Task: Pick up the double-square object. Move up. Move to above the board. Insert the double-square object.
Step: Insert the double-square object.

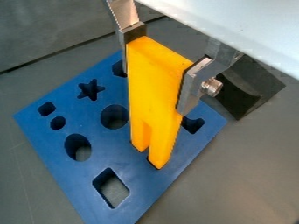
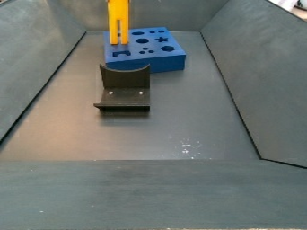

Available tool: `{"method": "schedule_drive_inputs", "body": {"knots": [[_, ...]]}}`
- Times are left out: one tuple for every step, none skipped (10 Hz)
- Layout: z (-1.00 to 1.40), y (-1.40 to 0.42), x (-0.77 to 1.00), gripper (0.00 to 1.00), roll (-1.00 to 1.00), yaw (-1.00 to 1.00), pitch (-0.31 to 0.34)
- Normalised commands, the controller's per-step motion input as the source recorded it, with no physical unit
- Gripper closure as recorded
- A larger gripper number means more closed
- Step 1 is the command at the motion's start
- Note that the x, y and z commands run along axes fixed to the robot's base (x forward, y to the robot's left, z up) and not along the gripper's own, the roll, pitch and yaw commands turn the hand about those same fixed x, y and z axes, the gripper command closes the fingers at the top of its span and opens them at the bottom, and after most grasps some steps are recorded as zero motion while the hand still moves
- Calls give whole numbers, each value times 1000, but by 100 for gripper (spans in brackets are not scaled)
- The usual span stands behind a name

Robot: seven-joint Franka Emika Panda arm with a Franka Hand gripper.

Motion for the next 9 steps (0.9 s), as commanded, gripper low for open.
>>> {"method": "schedule_drive_inputs", "body": {"knots": [[-203, 0, 0, 100, 71, 0, 0], [-229, 0, 0, 100, 76, 0, 0], [-266, 0, 31, 100, 84, 0, 0], [-357, -29, 69, 100, 130, 0, 0], [-674, -140, 134, 100, 274, 0, 0], [-697, -217, 114, 100, 311, 17, -6], [-674, -220, 117, 100, 323, 11, -3], [-103, 0, 0, 100, 71, 0, -3], [0, 0, 0, 100, 0, 0, 9]]}}
